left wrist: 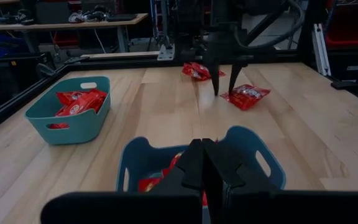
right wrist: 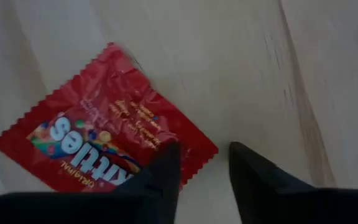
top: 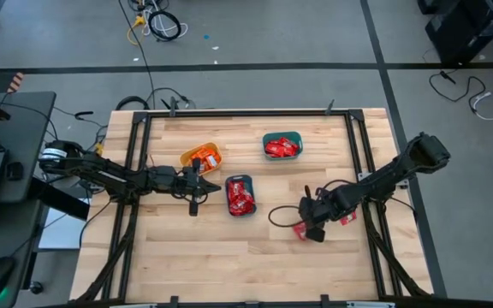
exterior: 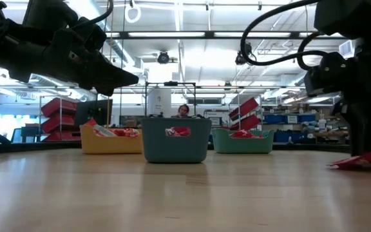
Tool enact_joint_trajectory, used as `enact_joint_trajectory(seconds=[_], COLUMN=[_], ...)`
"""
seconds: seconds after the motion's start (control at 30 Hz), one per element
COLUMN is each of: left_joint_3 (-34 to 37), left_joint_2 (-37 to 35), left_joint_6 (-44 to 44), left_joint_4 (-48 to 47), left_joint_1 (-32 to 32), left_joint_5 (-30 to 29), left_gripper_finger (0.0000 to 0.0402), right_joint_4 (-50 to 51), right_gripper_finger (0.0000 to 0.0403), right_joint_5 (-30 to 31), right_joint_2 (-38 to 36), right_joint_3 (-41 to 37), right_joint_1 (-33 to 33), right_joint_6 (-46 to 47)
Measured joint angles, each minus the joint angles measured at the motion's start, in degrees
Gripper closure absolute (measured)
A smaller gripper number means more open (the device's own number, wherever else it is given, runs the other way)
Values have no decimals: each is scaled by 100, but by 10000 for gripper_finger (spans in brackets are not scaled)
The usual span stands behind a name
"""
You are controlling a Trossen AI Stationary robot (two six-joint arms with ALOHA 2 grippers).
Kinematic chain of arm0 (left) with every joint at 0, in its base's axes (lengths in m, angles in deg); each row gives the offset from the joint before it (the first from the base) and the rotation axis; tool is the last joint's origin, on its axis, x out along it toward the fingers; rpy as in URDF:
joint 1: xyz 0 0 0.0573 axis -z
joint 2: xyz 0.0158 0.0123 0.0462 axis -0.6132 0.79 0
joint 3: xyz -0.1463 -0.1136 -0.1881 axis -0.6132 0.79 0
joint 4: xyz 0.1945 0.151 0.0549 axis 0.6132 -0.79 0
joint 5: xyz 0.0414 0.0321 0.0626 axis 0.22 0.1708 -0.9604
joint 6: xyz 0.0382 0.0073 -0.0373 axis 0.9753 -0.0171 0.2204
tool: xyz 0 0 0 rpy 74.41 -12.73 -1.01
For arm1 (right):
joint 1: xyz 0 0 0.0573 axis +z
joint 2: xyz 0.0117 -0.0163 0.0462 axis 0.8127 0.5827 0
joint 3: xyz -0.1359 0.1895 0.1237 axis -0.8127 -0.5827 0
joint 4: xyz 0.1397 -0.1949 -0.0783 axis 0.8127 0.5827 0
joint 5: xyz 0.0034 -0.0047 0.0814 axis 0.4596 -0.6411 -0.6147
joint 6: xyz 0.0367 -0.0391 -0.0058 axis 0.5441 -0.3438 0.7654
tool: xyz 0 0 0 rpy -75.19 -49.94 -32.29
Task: Sort candy
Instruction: Put the red candy into the blue bin
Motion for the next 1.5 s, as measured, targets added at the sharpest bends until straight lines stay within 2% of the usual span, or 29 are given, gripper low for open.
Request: enact_joint_trajectory(seconds=[0.2,0.33,0.6,0.7,0.87,1.07,1.3,1.5], left_joint_3=[0,0,0,0,0,0,0,0], left_joint_2=[0,1,0,0,0,2,0,0], left_joint_6=[0,-1,0,0,0,0,7,4], left_joint_4=[0,2,20,17,22,19,11,11], left_joint_1=[-1,0,0,-1,1,1,1,1], left_joint_5=[0,0,1,0,0,0,0,0], left_gripper_finger=[399,399,399,399,399,399,399,399], right_joint_4=[-182,-7,-123,-739,-2073,-2599,-2606,-2657], right_gripper_finger=[392,395,402,403,403,403,403,403], right_joint_5=[27,90,1163,1550,1736,1559,754,669], right_joint_2=[-5,-63,-414,-323,129,722,1456,1863], right_joint_3=[-100,98,860,1187,1547,2090,2394,2473], right_joint_1=[-29,-27,-87,-224,-596,-963,-1094,-1116], right_joint_6=[79,59,-492,-914,-1785,-2603,-2481,-2425])
